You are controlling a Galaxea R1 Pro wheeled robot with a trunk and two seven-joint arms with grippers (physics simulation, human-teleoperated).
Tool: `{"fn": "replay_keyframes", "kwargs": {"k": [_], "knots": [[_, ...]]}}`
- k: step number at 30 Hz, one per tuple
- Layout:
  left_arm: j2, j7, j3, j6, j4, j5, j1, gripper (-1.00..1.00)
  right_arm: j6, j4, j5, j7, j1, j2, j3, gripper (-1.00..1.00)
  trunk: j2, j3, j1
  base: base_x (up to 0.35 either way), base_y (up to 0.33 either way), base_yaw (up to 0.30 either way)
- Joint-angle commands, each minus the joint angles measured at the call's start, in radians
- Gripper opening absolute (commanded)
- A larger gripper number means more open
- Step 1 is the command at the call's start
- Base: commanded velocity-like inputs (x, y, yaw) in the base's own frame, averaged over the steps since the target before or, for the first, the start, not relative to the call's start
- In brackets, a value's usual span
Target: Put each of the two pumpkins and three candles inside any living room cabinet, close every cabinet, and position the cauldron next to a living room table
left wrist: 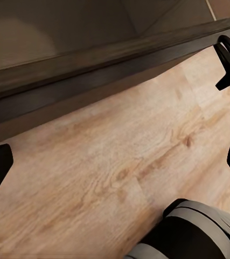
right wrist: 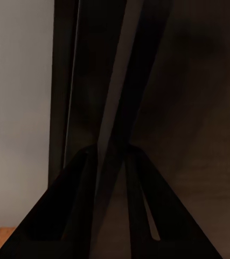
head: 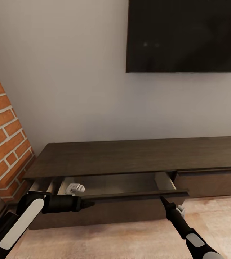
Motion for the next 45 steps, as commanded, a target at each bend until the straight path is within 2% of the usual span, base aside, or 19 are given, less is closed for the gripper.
{"fn": "replay_keyframes", "kwargs": {"k": [1,45], "knots": [[0.0,-0.01,-0.001,0.002,0.0,-0.01,-0.001,1.0,0.019,0.0,-0.017,0.023,-0.001,0.0,0.021,-1.0,-0.001,-0.001,-0.001,-0.154,0.0,0.0],[0.0,-0.012,-0.001,0.002,-0.001,-0.01,-0.002,1.0,0.019,0.001,-0.015,0.02,-0.001,-0.001,0.021,-1.0,-0.001,-0.001,-0.001,-0.077,0.0,0.0]]}}
